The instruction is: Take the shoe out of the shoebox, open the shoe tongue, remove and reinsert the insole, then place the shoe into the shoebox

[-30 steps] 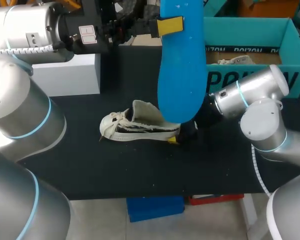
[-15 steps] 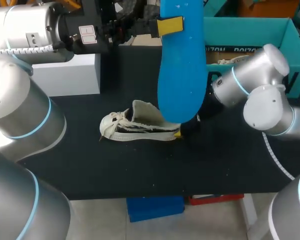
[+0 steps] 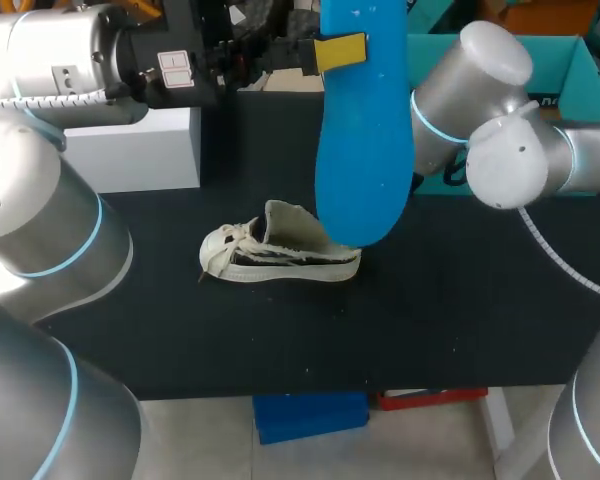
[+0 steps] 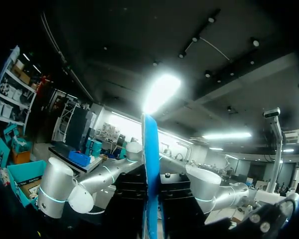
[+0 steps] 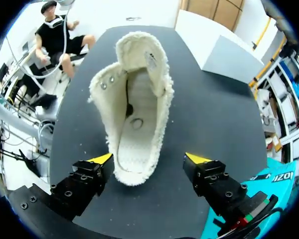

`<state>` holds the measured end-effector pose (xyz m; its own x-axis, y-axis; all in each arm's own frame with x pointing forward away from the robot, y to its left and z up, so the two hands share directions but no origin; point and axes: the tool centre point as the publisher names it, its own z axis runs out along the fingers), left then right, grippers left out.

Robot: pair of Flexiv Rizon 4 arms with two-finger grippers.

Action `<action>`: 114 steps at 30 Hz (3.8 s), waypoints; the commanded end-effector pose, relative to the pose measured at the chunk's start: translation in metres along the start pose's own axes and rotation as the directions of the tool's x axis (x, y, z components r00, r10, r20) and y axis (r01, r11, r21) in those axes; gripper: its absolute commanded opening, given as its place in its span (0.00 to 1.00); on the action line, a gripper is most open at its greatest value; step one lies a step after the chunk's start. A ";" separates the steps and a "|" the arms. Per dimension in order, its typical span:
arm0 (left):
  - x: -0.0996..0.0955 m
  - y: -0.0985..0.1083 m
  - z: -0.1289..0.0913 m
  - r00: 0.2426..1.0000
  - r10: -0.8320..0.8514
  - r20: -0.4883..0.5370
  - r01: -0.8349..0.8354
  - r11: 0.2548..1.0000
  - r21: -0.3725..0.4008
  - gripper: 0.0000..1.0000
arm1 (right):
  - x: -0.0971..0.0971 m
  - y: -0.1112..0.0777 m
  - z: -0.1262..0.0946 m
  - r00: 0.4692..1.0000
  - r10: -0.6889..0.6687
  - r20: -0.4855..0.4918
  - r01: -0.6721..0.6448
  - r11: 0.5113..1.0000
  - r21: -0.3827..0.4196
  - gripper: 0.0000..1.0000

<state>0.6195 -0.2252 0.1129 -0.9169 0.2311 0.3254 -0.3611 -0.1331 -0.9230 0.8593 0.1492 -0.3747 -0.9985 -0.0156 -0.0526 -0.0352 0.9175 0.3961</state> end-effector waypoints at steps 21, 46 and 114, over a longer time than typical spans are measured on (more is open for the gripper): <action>0.000 0.000 0.001 1.000 0.001 0.002 -0.001 1.000 0.001 0.00 | -0.025 0.061 0.042 0.995 -0.006 -0.100 0.063 0.815 0.577 0.92; 0.000 0.000 0.001 1.000 0.001 0.002 -0.001 1.000 0.001 0.00 | -0.017 0.052 0.063 0.992 0.126 -0.026 -0.097 0.863 0.496 0.00; 0.000 0.000 0.001 1.000 0.001 0.002 -0.001 1.000 0.001 0.00 | -0.026 0.032 0.004 -0.197 0.780 0.594 -0.954 -0.293 0.068 0.00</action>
<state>0.6195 -0.2252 0.1129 -0.9169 0.2311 0.3254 -0.3611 -0.1332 -0.9230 0.8813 0.1777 -0.3515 -0.0239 0.9752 -0.2201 0.9889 -0.0092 -0.1481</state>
